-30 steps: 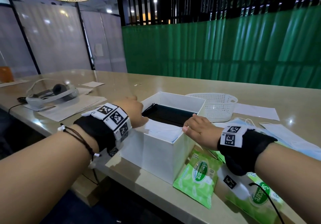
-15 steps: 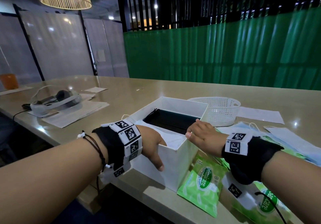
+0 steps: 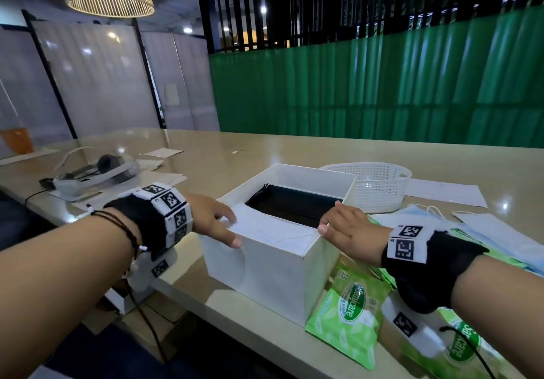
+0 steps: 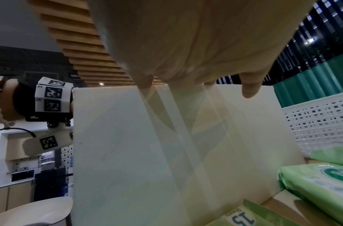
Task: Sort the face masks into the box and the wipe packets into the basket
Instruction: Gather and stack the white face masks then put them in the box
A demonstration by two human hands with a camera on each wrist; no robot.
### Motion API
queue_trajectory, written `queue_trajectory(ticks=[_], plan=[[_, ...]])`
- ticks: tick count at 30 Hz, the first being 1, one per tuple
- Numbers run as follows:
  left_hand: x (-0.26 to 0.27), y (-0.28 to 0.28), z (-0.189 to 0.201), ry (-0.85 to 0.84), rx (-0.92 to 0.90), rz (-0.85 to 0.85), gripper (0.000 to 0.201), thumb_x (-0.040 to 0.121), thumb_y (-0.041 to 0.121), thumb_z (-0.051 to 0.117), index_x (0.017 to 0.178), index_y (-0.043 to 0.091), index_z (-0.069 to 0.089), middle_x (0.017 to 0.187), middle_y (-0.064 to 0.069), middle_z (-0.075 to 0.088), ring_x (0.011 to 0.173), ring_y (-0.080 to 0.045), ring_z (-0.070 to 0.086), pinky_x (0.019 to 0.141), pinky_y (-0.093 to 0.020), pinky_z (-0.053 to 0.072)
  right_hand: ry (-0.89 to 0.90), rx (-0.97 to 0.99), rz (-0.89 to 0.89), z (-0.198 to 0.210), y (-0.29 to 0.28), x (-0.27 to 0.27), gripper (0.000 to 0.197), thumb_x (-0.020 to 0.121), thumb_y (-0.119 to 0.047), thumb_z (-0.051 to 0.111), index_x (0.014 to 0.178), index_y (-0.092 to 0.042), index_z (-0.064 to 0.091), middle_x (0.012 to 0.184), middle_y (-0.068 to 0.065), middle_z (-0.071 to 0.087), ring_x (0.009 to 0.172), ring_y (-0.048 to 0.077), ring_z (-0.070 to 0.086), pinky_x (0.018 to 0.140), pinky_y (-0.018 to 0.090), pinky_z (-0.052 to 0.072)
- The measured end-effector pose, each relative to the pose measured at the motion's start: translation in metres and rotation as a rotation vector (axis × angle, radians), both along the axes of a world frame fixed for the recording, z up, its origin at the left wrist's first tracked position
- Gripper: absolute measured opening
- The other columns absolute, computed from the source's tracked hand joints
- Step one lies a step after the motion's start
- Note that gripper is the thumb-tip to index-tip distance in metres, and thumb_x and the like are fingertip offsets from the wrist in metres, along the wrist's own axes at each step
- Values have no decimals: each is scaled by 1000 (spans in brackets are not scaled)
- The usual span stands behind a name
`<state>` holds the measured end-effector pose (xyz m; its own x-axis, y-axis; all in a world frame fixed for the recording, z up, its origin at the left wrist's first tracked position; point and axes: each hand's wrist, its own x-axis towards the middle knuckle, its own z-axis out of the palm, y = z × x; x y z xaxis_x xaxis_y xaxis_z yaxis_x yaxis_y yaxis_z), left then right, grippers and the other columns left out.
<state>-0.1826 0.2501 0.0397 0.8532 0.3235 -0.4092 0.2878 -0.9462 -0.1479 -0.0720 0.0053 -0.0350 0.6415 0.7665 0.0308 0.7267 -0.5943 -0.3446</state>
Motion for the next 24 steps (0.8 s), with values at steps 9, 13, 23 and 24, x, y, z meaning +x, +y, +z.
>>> queue_trajectory(ticks=[9, 13, 23, 24], plan=[[17, -24, -26, 144, 160, -76, 98, 68, 90, 26, 138, 23, 43, 141, 0, 46, 130, -22, 40, 108, -38, 30, -18, -22, -4, 2, -1, -5, 36, 102, -37, 21, 127, -19, 40, 137, -3, 34, 145, 14, -3, 112, 21, 2], [17, -26, -21, 185, 133, -107, 83, 82, 76, 24, 137, 18, 44, 141, -3, 47, 128, -22, 42, 105, -35, 29, -4, -15, -3, 3, -1, -6, 36, 102, -37, 21, 127, -19, 40, 137, -2, 33, 145, 14, -3, 110, 21, 2], [16, -3, 6, -324, -400, 62, 117, 44, 95, 3, 119, 25, 61, 121, 2, 58, 111, -20, 56, 107, -39, 36, 1, -12, -3, 1, 1, -4, 37, 101, -37, 22, 127, -19, 39, 137, -2, 33, 145, 15, -4, 111, 22, 2], [16, -2, 4, -316, -519, 113, 121, 38, 97, 4, 117, 25, 61, 119, 2, 57, 109, -20, 58, 104, -36, 40, 3, -12, -3, 2, 0, -5, 37, 101, -37, 21, 127, -19, 39, 137, -2, 33, 145, 15, -4, 111, 22, 2]])
